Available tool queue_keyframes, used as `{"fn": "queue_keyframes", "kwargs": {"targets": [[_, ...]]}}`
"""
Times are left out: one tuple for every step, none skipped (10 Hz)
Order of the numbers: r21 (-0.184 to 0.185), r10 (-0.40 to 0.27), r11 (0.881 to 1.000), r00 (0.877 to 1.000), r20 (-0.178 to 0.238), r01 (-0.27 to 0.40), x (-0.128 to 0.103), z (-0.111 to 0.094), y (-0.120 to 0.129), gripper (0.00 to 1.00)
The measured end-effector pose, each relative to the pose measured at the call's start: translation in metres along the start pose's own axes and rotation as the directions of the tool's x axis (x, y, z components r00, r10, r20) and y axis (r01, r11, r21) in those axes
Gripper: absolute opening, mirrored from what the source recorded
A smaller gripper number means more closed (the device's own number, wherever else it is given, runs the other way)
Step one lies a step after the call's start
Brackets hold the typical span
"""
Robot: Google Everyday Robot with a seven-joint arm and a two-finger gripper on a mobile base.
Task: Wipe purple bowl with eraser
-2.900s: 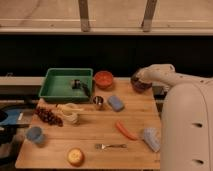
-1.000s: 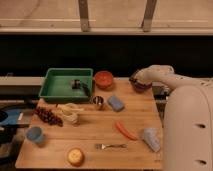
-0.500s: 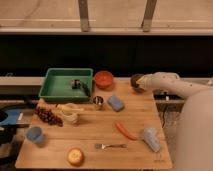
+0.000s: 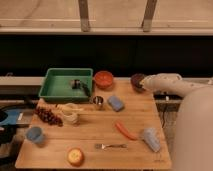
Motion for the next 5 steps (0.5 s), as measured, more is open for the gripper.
{"fn": "queue_keyframes", "kwargs": {"targets": [[0.003,-0.001,1.000,1.000,0.000,0.001,-0.003,0.007,0.006,0.00],[0.002,-0.004,1.000,1.000,0.001,0.004,-0.004,0.011,0.013,0.00],[-0.002,-0.008,1.000,1.000,0.000,0.008,-0.004,0.014,0.019,0.00],[-0.014,-0.017,1.000,1.000,-0.005,0.017,0.000,0.018,0.033,0.00],[-0.025,-0.033,0.999,0.999,-0.013,0.033,0.005,0.019,0.038,0.00]]}}
